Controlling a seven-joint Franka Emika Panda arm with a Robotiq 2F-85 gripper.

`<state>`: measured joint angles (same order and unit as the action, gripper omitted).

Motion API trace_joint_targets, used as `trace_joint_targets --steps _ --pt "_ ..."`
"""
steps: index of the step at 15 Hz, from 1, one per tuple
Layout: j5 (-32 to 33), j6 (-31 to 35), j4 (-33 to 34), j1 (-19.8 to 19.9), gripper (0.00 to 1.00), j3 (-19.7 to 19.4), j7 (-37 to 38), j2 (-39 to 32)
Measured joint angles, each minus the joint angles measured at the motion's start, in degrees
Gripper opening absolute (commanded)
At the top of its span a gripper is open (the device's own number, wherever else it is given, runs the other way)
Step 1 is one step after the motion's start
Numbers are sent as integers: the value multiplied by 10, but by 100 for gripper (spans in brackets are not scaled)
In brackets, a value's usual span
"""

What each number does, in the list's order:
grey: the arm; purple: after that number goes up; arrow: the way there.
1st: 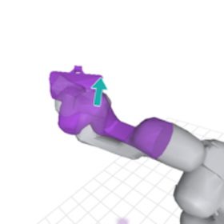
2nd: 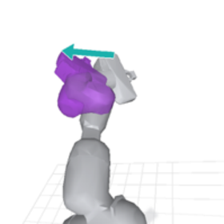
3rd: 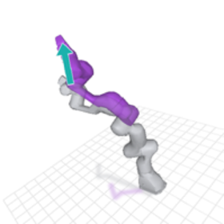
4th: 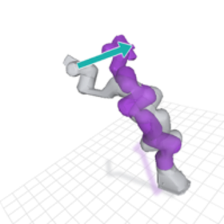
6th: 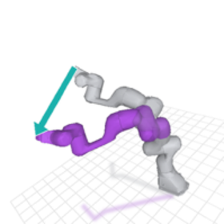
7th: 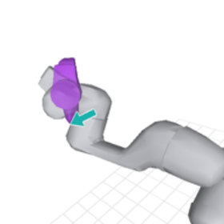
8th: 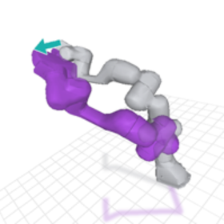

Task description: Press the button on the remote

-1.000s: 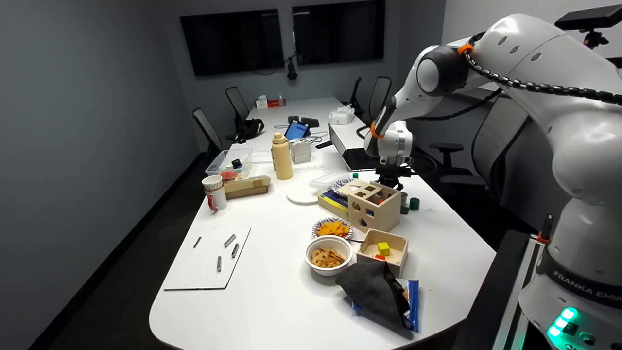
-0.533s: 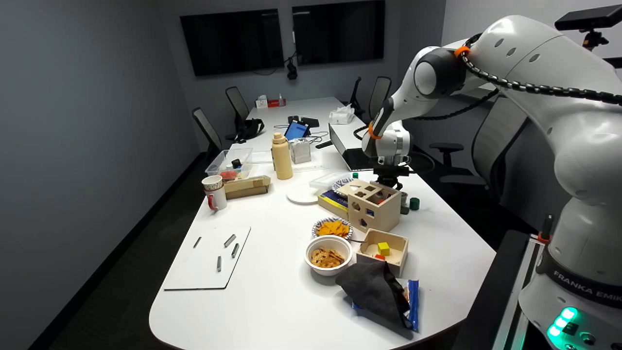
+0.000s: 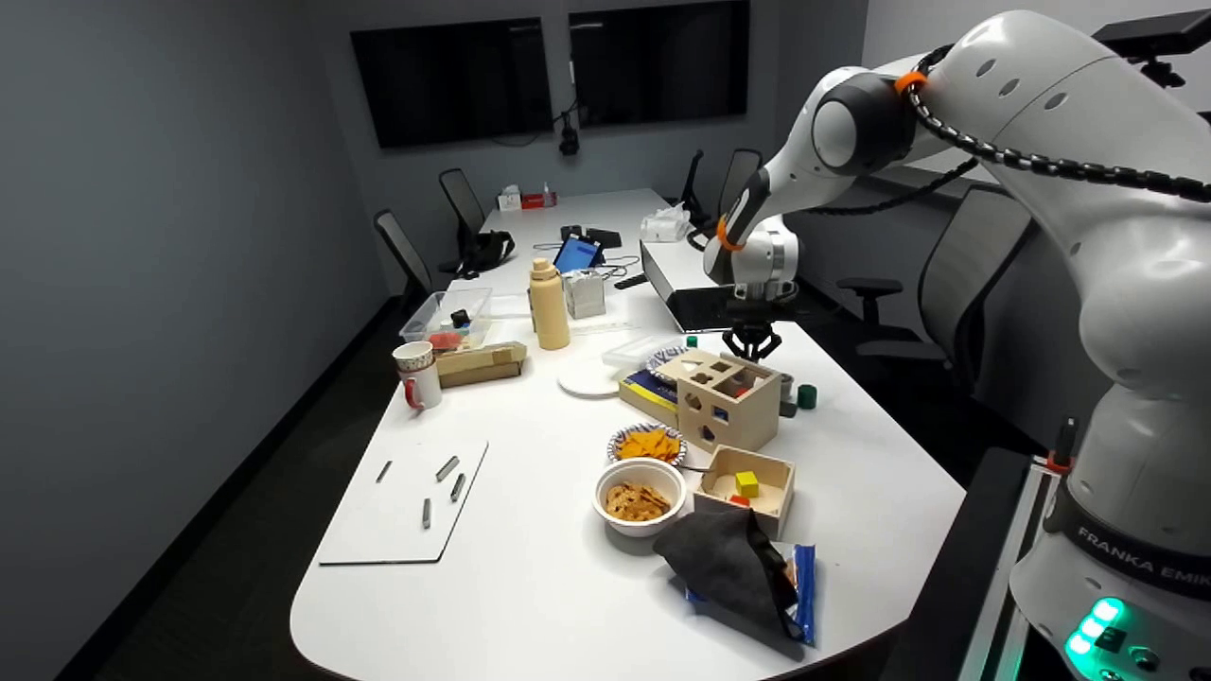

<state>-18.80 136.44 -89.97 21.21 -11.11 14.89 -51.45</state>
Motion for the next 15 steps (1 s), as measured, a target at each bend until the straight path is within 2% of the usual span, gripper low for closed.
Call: trace_joint_targets --steps 1,2,3,7,11,13,15 --pt "8 -5 0 -3 0 -3 0 9" --pt "18 -17 0 -8 26 -7 0 18" --pt "32 -37 0 -14 27 -11 0 28" --pt "83 -118 0 -37 56 -16 0 61" --pt "116 -153 -4 -57 87 -17 -6 89" --pt "129 -155 -13 -66 99 -17 -9 105" --pt "139 -155 -24 -73 100 -17 -14 120"
